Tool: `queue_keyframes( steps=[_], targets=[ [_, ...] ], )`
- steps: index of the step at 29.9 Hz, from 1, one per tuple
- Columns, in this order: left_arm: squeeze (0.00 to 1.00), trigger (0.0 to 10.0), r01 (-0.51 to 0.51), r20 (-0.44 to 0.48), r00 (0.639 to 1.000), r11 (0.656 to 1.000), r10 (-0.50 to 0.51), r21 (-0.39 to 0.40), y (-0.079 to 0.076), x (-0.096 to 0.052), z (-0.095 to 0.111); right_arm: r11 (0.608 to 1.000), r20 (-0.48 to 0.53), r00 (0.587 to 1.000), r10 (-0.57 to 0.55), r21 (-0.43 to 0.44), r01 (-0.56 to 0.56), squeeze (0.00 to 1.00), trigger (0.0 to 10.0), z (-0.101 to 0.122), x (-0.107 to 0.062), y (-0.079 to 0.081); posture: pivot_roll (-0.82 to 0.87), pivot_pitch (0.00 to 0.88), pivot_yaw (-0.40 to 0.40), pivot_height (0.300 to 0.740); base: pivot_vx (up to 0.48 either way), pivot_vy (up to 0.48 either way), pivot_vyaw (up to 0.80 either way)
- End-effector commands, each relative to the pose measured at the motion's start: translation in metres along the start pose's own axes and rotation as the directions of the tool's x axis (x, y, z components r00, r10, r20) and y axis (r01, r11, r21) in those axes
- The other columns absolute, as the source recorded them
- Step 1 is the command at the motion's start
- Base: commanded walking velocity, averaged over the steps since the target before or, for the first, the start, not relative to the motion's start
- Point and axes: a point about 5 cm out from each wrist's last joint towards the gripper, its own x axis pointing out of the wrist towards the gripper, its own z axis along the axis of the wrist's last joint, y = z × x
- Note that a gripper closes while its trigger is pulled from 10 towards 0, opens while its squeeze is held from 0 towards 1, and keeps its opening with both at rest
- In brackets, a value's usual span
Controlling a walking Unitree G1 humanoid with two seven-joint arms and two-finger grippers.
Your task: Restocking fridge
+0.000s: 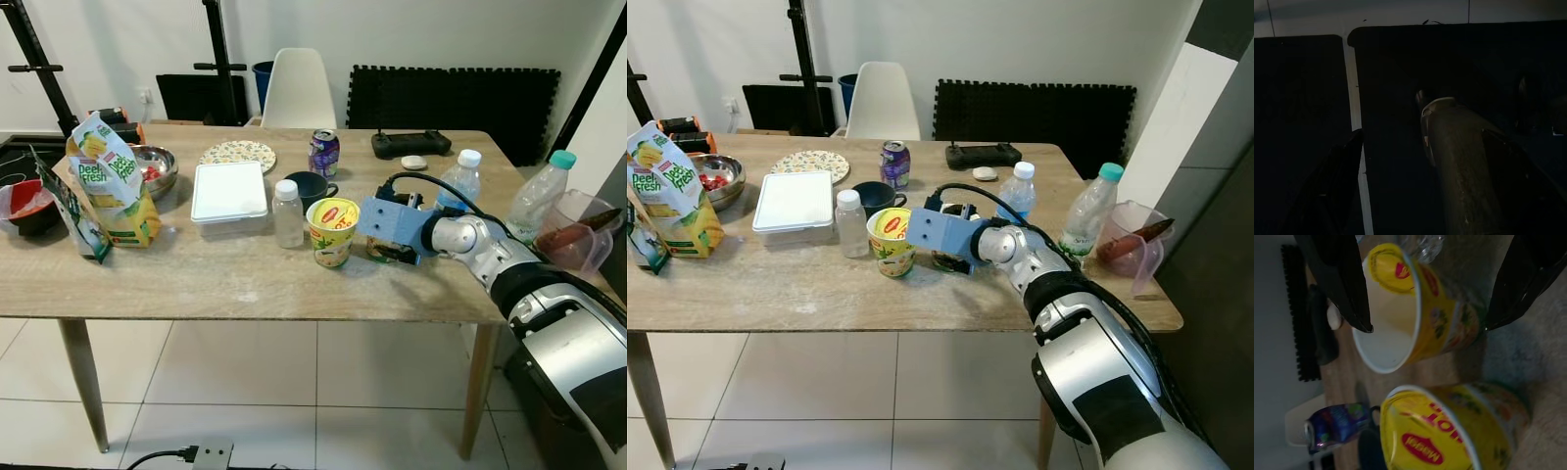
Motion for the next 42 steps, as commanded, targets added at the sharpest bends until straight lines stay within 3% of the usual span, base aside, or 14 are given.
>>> queue_keyframes(
  steps=[1,21,22,23,24,42],
  targets=[
    [0.00,10.0,0.011,0.000,1.000,1.000,-0.011,0.005,-0.004,0.000,-0.001,0.999,-0.020,0.999,0.036,-0.013,-0.036,0.00,10.0,-0.002,0.001,0.004,-0.04,0.000,-0.062,0.740,0.000,0.000,0.00],
    [0.00,10.0,0.016,-0.003,1.000,1.000,-0.016,0.015,-0.007,0.000,-0.002,0.996,-0.081,0.993,0.091,0.019,-0.089,0.00,10.0,-0.011,0.002,0.014,-0.04,0.000,-0.065,0.740,0.000,0.000,0.00],
    [0.00,10.0,0.016,-0.002,1.000,1.000,-0.016,0.015,-0.007,0.000,-0.002,0.997,-0.080,0.993,0.082,0.019,-0.080,0.00,3.5,-0.011,0.002,0.013,-0.04,0.000,-0.067,0.740,0.000,0.000,0.00],
    [0.00,10.0,0.016,-0.001,1.000,1.000,-0.016,0.015,-0.007,0.000,-0.002,0.997,-0.079,0.994,0.075,0.020,-0.074,0.00,3.5,-0.010,0.002,0.012,-0.04,0.000,-0.067,0.740,0.000,0.000,0.00],
    [0.00,10.0,0.016,-0.001,1.000,1.000,-0.016,0.015,-0.007,0.000,-0.002,0.997,-0.077,0.994,0.071,0.021,-0.070,0.00,0.0,-0.010,0.002,0.011,-0.04,0.000,-0.067,0.740,0.000,0.000,0.00],
    [0.00,10.0,0.023,-0.005,1.000,0.999,-0.023,0.029,-0.008,0.000,-0.003,0.997,-0.029,0.998,0.063,-0.044,-0.064,0.00,0.0,-0.002,-0.001,0.000,-0.05,0.000,-0.067,0.740,0.000,0.000,0.00]
  ],
)
